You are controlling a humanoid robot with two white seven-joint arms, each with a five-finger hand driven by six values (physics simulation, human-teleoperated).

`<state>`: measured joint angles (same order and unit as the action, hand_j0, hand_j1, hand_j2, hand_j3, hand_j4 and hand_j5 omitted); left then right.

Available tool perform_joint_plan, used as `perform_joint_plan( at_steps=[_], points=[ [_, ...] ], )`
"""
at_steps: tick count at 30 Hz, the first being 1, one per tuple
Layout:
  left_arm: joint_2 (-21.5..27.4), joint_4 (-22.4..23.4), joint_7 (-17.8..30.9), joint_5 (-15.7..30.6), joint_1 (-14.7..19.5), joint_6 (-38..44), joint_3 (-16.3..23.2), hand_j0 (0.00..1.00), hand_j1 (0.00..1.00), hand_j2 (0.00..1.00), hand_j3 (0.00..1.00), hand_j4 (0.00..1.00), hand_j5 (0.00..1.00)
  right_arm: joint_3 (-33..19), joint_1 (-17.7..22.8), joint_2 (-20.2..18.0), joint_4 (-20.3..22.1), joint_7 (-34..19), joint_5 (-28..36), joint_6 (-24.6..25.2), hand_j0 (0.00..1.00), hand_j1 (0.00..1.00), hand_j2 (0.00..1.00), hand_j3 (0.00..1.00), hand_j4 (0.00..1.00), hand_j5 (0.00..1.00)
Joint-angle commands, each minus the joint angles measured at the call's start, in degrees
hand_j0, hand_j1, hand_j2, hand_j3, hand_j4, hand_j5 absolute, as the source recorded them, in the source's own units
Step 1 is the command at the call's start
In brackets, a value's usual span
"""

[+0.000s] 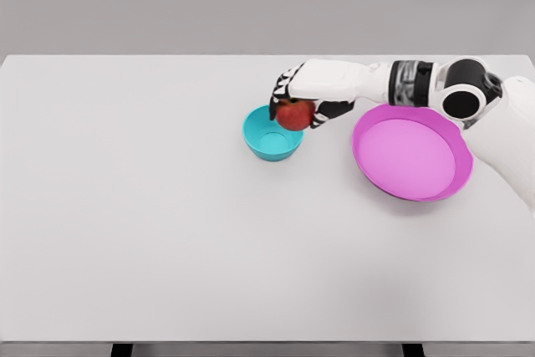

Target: Put the apple from the pink plate into the blue bowl with your right arm

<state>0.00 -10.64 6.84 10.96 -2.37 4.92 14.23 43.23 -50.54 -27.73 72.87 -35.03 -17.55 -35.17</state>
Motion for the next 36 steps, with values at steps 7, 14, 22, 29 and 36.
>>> perform_joint_plan(
  at_steps=[7,14,22,29,36],
  points=[
    [0.0,0.01,0.01,0.02,0.0,0.0,0.01,1.0,1.0,1.0,1.0,1.0,1.0,1.24,-0.44,3.12,-1.41,0.03,-1.44,0.17,0.57,0.57,0.57,0.57,0.57,0.57],
    [0.0,0.01,0.01,0.02,0.0,0.0,0.01,1.0,1.0,1.0,1.0,1.0,1.0,2.83,-2.11,5.58,-6.77,0.03,-2.67,0.17,0.58,0.58,0.58,0.58,0.58,0.58],
    [0.0,0.01,0.01,0.02,0.0,0.0,0.01,1.0,1.0,1.0,1.0,1.0,1.0,3.35,-2.64,6.55,-8.71,0.03,-3.55,0.17,0.58,0.58,0.58,0.58,0.58,0.58],
    [0.0,0.01,0.01,0.02,0.0,0.08,0.01,1.0,1.0,1.0,1.0,1.0,1.0,3.35,-2.64,6.64,-8.71,0.03,-3.72,0.17,1.0,1.0,1.0,1.0,1.0,1.0],
    [0.0,0.01,0.01,0.02,0.0,0.0,0.01,1.0,1.0,1.0,1.0,1.0,1.0,2.56,-3.95,6.11,-7.83,0.03,-3.28,0.17,1.0,1.0,1.0,1.0,1.0,1.0]
  ],
)
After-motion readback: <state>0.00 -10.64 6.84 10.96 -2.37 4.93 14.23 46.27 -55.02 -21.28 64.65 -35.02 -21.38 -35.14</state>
